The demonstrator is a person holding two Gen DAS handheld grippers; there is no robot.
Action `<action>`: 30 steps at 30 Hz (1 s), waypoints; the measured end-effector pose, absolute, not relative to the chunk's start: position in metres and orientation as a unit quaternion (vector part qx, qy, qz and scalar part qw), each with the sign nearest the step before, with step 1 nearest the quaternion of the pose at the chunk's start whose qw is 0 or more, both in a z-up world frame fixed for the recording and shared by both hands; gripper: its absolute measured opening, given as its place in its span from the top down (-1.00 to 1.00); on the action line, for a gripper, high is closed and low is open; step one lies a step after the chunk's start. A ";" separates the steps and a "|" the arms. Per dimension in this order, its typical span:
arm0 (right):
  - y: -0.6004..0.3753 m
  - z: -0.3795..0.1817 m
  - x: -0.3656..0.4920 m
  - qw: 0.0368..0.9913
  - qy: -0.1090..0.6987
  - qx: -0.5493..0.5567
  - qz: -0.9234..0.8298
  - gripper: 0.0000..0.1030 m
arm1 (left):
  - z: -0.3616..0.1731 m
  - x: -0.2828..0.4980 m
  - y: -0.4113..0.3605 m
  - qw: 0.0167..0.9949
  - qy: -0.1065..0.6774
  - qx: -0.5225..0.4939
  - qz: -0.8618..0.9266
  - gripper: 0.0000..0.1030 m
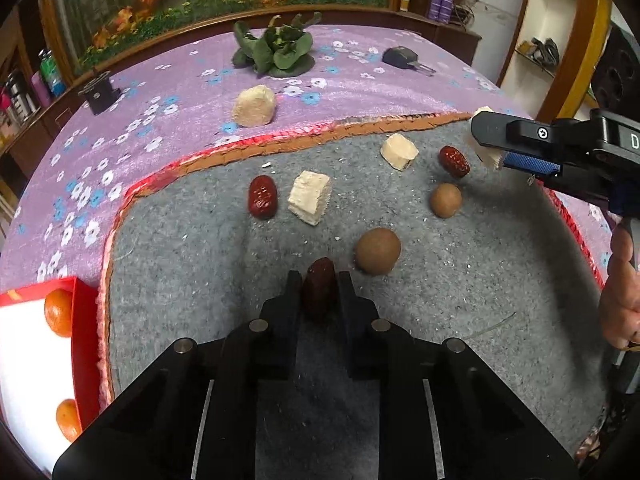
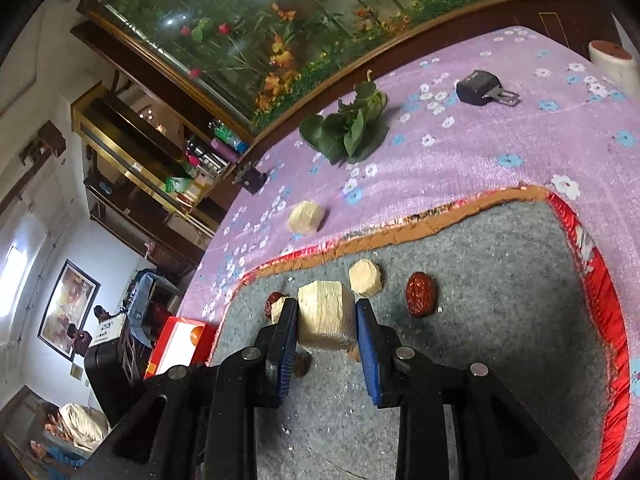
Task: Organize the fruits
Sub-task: 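Grasp a pale cube with the right tool while the left tool grasps a red date, then carry the red date and pale cube over the white tray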
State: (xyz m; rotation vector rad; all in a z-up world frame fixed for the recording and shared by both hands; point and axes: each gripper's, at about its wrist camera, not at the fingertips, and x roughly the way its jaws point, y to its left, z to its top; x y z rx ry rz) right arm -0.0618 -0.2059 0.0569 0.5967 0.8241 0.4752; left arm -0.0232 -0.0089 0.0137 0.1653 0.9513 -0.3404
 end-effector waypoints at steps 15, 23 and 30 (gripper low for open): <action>-0.194 0.055 -0.063 0.870 0.372 0.247 0.212 0.46 | 0.066 -0.086 0.035 0.929 0.360 0.042 -0.072 0.69; -0.182 0.061 -0.071 0.885 0.345 0.219 0.225 0.46 | 0.086 -0.106 0.058 0.946 0.319 0.039 -0.032 0.68; -0.147 0.069 -0.084 0.889 0.338 0.179 0.252 0.46 | 0.091 -0.116 0.077 0.950 0.309 0.034 -0.013 0.68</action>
